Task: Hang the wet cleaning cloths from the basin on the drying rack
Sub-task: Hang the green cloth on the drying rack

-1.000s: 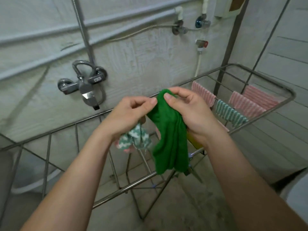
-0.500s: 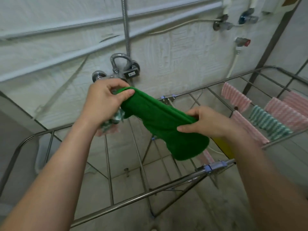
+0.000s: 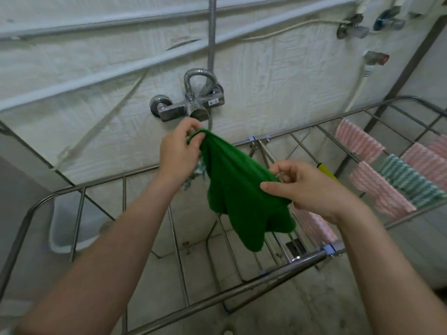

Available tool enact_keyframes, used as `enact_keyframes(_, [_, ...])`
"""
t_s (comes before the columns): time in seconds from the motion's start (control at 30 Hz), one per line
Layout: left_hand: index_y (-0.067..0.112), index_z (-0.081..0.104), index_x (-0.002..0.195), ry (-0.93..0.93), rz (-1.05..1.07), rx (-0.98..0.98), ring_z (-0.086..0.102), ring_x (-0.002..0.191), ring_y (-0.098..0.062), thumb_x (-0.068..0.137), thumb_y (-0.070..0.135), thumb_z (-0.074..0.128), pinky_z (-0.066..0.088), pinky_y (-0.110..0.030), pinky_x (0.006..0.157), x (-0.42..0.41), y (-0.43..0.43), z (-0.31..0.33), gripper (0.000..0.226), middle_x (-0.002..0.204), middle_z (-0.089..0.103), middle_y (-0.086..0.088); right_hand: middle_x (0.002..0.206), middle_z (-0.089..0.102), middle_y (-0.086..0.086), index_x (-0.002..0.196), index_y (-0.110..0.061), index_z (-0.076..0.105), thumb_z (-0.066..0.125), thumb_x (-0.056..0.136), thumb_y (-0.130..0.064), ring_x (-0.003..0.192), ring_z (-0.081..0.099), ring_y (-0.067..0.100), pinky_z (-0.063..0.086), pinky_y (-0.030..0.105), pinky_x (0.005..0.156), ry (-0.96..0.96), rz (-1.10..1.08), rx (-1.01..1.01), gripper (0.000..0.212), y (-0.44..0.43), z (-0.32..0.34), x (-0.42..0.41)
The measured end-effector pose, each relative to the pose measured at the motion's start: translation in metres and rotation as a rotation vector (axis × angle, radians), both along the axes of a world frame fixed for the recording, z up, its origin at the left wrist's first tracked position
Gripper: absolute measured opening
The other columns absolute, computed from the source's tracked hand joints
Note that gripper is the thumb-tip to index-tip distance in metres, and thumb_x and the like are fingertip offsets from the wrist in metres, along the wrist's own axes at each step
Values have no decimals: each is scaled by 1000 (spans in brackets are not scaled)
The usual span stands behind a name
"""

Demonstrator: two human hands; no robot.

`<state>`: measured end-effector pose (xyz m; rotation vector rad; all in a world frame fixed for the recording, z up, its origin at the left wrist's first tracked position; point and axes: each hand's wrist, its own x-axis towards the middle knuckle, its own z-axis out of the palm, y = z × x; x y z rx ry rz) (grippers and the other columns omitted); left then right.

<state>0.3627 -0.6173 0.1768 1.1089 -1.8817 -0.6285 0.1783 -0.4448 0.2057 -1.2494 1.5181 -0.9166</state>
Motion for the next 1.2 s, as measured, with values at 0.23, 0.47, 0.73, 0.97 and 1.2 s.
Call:
enact_keyframes(0.23, [27, 57, 88, 106, -59, -7, 61, 83, -14, 89, 12, 57, 54, -35, 77, -9, -12, 0, 15, 80, 59, 13, 57, 51, 0, 80, -19, 63, 69, 86, -25, 51, 47, 11, 34, 21, 51, 89, -19, -7, 10, 6, -1, 3])
enact_keyframes(0.47, [23, 64, 84, -432, -108, 203, 60, 86, -22, 86, 8, 62, 45, -30, 76, 51, -20, -92, 15, 90, 67, -1, 87, 63, -8, 97, -32, 59, 68, 85, -34, 75, 64, 6, 50, 20, 62, 295, 208, 271, 15, 6, -74, 41])
enact_keyframes(0.73, [32, 71, 94, -642, -91, 483, 68, 77, -16, 90, 12, 53, 51, -25, 69, 84, -16, -112, 28, 79, 72, 3, 109, 57, -18, 116, -40, 58, 72, 83, -27, 104, 56, 4, 47, 19, 86, 247, 462, 354, 38, 5, -113, 78])
enact_keyframes(0.97, [11, 75, 81, 143, 114, 958, 68, 90, -30, 74, 19, 71, 54, -40, 84, 81, -13, -108, 11, 92, 73, -14, 121, 57, -15, 118, -34, 66, 67, 87, -11, 112, 52, 4, 41, 14, 94, 200, 452, 347, 40, 15, -120, 94])
enact_keyframes(1.2, [23, 69, 89, -126, 2, 367, 64, 88, -8, 79, 10, 72, 51, -22, 82, 61, 11, -95, 17, 90, 68, 7, 131, 57, 0, 133, -39, 52, 51, 95, -9, 110, 59, 19, 50, 29, 95, 593, 426, 215, 49, 21, -88, 102])
